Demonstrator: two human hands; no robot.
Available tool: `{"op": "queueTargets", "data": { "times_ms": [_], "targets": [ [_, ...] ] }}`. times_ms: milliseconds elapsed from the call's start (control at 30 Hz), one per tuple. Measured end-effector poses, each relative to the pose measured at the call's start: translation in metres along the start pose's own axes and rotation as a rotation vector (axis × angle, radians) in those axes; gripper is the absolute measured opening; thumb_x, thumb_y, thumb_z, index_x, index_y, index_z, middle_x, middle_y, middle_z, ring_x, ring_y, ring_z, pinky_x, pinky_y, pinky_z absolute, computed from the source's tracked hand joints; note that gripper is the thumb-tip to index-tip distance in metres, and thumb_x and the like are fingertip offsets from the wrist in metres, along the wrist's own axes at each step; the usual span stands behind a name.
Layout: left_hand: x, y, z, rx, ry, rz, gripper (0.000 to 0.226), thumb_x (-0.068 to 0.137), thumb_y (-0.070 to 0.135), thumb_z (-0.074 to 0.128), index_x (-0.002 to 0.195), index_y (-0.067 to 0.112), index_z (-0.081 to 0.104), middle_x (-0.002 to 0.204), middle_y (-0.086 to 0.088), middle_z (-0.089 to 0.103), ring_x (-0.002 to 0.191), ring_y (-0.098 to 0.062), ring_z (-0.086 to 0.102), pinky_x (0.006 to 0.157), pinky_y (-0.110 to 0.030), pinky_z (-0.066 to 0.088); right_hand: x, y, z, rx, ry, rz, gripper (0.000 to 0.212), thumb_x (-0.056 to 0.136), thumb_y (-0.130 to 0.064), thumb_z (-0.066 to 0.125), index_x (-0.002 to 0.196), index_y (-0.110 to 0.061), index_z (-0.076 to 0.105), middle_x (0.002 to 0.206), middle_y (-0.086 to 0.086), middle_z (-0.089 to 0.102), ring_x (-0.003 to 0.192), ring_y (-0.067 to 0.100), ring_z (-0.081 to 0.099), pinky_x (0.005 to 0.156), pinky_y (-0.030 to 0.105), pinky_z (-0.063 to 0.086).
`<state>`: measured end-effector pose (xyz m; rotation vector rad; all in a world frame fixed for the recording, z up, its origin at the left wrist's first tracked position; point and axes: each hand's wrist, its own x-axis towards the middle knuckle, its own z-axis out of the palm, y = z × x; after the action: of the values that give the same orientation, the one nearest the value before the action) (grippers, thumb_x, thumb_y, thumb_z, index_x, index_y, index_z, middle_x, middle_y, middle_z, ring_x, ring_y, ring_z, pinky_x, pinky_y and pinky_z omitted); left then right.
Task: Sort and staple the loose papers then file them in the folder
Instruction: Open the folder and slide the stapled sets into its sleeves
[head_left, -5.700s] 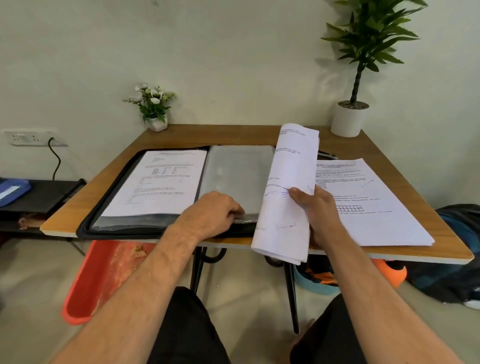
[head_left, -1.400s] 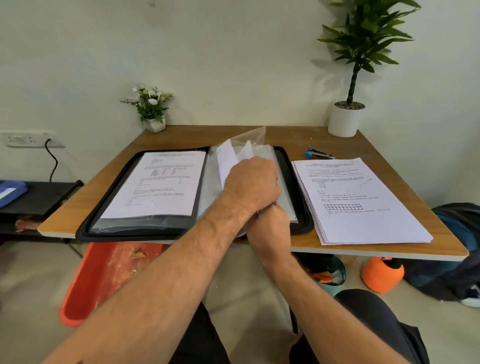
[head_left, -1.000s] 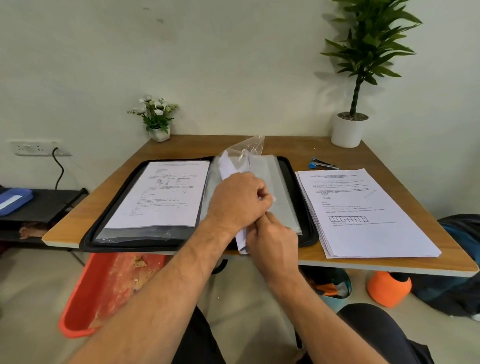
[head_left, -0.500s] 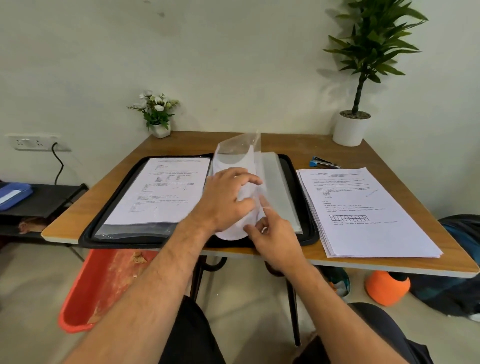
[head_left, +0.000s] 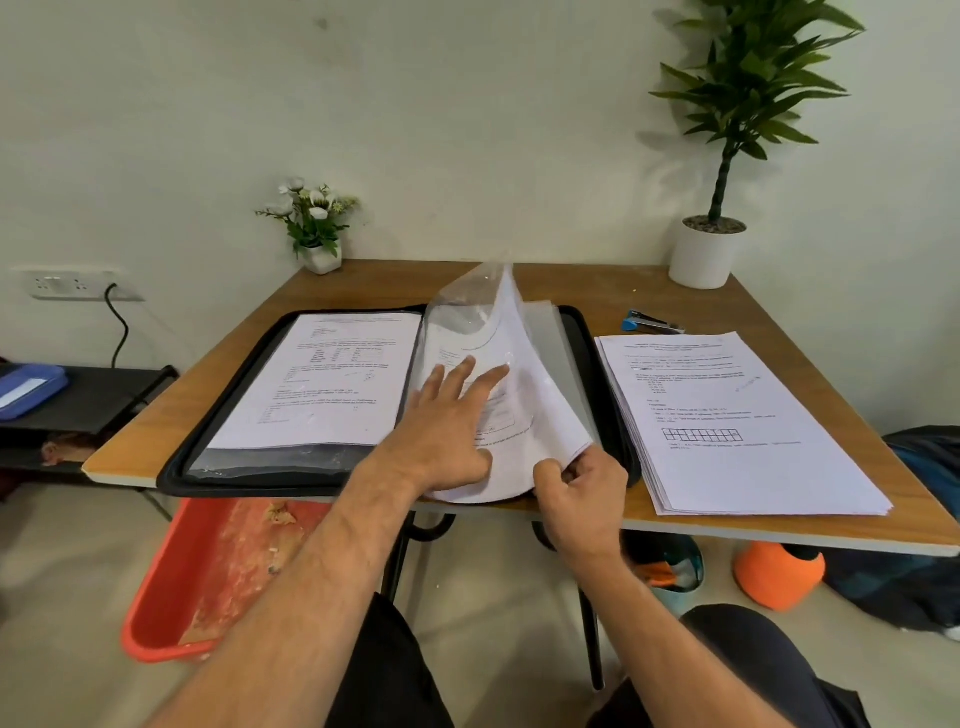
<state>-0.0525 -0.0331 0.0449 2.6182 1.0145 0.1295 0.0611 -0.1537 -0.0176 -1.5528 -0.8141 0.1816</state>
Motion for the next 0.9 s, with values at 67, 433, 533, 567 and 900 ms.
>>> {"op": "queueTargets", "data": {
  "times_ms": [67,433,533,567,900],
  "targets": [
    [0.005,0.001,0.004,0.019,0.012,-0.047,0.097,0.084,0.011,0.057,0.158,0.046,0.006,0.170,0.002,0.009,0.156,-0.029,0.007,0.125,-0.057,-0.003,0.001,0.002,-0.001,0.002,0.021,-0.016,0.017,0.073,-0.019,0.051,0.064,-0.005,0.054,0.050,-0.002,0.045,0.046,0.007,0.037,0.043,0.028,0.032],
    [0.012,0.000,0.029,-0.216,0.270,0.053,0.041,0.109,0.041,0.034,0.144,0.034,0.054,0.145,0.004,0.059,0.134,-0.018,0.053,0.110,-0.033,0.042,0.013,-0.014,-0.006,0.012,-0.313,0.157,0.051,0.093,-0.025,0.069,0.141,-0.028,0.052,0.067,0.001,0.072,0.047,0.012,0.064,0.049,0.023,0.054],
    [0.012,0.004,0.037,-0.159,0.307,0.086,0.041,0.109,0.040,0.036,0.146,0.033,0.052,0.143,0.005,0.060,0.130,-0.019,0.056,0.105,-0.035,0.046,0.018,-0.016,-0.002,0.005,-0.266,0.251,0.049,0.096,-0.031,0.065,0.142,-0.024,0.053,0.067,0.003,0.072,0.047,0.017,0.066,0.049,0.028,0.057],
    [0.012,0.005,0.041,-0.134,0.309,0.093,0.041,0.109,0.041,0.035,0.145,0.034,0.053,0.141,0.006,0.062,0.128,-0.018,0.057,0.103,-0.035,0.048,0.017,-0.016,-0.002,0.009,-0.245,0.263,0.046,0.096,-0.032,0.065,0.141,-0.023,0.055,0.066,0.002,0.072,0.048,0.018,0.066,0.050,0.029,0.058],
    [0.013,0.000,0.048,-0.178,0.362,0.116,0.052,0.105,0.052,0.028,0.137,0.029,0.061,0.130,0.006,0.069,0.120,-0.016,0.062,0.101,-0.037,0.050,0.012,-0.023,-0.006,0.122,-0.109,0.222,0.060,0.078,-0.018,0.085,0.119,-0.024,0.041,0.114,-0.007,0.053,0.061,0.021,0.071,0.045,0.028,0.055]
  ]
}}
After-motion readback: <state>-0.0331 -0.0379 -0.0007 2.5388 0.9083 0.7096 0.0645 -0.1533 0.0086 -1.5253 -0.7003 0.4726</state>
